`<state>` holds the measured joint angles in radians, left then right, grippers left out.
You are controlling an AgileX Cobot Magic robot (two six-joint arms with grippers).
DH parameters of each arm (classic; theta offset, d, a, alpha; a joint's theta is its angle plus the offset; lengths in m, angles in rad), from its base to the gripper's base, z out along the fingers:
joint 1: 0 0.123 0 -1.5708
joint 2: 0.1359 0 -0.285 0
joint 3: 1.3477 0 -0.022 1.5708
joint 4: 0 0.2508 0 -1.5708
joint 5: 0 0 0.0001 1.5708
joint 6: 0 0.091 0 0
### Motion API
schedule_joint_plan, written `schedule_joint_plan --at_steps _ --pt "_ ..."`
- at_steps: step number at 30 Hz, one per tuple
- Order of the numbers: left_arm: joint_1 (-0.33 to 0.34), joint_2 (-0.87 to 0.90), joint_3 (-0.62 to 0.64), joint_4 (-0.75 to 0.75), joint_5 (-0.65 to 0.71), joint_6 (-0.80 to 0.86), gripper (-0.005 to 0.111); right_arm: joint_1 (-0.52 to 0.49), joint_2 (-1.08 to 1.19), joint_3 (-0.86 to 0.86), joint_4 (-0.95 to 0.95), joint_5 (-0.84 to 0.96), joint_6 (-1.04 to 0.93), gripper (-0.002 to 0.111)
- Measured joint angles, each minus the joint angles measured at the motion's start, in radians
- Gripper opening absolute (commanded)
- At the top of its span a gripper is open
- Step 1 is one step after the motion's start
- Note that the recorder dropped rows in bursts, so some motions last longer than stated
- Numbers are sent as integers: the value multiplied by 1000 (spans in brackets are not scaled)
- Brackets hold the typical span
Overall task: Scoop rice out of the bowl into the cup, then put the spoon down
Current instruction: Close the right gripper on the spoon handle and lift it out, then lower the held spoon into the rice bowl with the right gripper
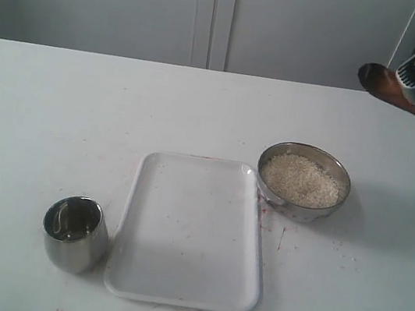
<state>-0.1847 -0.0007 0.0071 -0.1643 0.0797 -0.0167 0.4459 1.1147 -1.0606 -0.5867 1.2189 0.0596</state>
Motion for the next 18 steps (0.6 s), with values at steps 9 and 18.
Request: schedule_joint_plan --at_steps 9,18 --pt "0 0 0 0 0 0 14 66 176 94 -305 0 8 0" --pt "0 0 0 0 0 0 14 66 373 162 -423 -6 38 0"
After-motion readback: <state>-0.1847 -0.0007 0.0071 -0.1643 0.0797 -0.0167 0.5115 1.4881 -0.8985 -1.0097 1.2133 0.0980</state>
